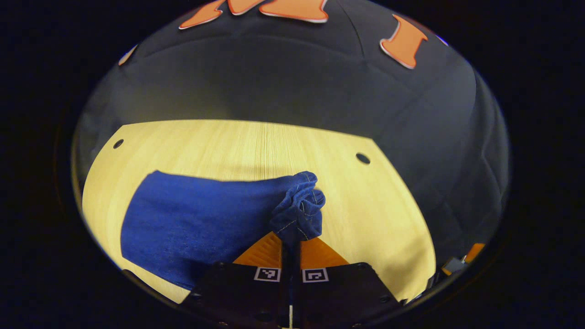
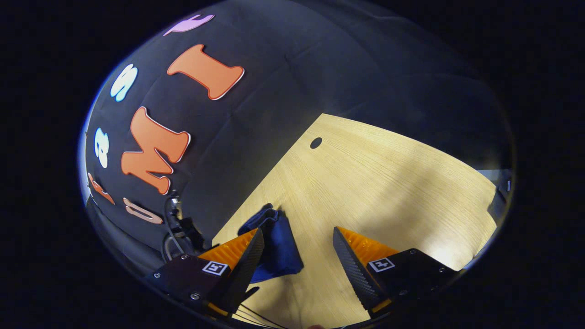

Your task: Grasp the waist and the cuffs of the jeans and fold them to make the two legs overlap; first hold the waist and fold one-third of the jeans toward the cuffs, then hold the cuffs and fold the remaining one-third in the same direction to finish folding.

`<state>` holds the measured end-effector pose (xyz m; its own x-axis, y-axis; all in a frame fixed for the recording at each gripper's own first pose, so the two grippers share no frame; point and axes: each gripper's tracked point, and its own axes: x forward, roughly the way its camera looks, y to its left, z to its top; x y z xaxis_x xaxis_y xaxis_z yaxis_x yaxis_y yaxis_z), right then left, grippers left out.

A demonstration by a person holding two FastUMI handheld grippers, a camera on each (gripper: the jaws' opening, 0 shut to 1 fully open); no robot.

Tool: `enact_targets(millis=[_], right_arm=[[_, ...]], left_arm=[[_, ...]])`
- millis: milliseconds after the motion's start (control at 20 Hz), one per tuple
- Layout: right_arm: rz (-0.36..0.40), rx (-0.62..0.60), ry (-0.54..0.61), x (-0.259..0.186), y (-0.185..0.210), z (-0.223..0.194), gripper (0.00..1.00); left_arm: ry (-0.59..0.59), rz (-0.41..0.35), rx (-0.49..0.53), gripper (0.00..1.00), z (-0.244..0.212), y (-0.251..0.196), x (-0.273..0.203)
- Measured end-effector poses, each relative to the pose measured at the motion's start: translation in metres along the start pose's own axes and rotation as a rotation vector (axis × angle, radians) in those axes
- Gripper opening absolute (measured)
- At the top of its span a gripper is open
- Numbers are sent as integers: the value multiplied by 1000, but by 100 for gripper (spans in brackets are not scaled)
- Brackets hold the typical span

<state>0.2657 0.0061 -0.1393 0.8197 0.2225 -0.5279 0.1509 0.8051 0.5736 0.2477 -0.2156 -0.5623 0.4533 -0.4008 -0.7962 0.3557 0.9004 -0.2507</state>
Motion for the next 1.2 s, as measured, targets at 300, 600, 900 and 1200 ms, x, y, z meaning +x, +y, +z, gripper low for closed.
enact_targets(millis=[300,600,900,1200], right_arm=[[-18,-103,3,7,10,-12,96],[36,-433,-80,4,72,-19,96],[146,-644,-303,-52,173,-18,96],[149,-680,-446,-97,213,-30,95]], left_arm=[[15,-93,-61,66,9,-41,9],[-258,-82,-1,98,72,-13,-46],[-671,74,21,97,146,74,-133],[-769,206,7,97,157,180,-205]])
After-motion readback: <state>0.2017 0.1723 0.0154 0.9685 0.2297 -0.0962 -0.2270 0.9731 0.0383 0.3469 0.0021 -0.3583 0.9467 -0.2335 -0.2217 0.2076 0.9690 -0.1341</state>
